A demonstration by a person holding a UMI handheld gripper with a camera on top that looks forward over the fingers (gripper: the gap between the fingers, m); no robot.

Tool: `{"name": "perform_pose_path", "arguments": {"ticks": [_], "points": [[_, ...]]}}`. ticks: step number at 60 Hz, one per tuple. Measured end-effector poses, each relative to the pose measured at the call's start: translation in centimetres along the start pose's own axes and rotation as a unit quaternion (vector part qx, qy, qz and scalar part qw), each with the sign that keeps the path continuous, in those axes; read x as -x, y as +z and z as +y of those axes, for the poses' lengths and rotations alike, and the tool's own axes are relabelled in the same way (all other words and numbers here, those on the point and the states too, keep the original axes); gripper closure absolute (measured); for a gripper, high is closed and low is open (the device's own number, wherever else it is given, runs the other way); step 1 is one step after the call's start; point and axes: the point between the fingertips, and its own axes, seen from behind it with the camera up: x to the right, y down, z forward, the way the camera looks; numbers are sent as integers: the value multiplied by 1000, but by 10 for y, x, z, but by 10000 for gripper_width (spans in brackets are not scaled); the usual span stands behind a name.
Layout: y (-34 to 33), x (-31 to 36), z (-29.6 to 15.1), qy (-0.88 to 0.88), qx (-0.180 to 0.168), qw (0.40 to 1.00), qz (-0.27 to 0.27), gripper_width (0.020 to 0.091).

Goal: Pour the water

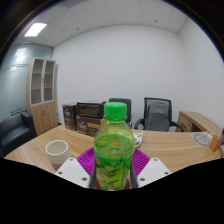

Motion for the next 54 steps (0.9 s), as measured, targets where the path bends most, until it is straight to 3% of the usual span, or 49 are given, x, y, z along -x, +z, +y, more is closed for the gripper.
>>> {"name": "perform_pose_path", "arguments": {"ticks": [4, 8, 15, 24, 36, 54], "points": [[-2, -1, -2, -1, 9, 1000, 3, 574], [-5, 0, 7, -4, 39, 999, 2, 529], [-31, -5, 30, 29, 87, 995, 29, 235], [-109, 4, 49, 64, 132, 986, 74, 248], [-202, 31, 23, 84, 153, 977, 119, 248], [-259, 51, -31, 74, 133, 979, 137, 247]]}}
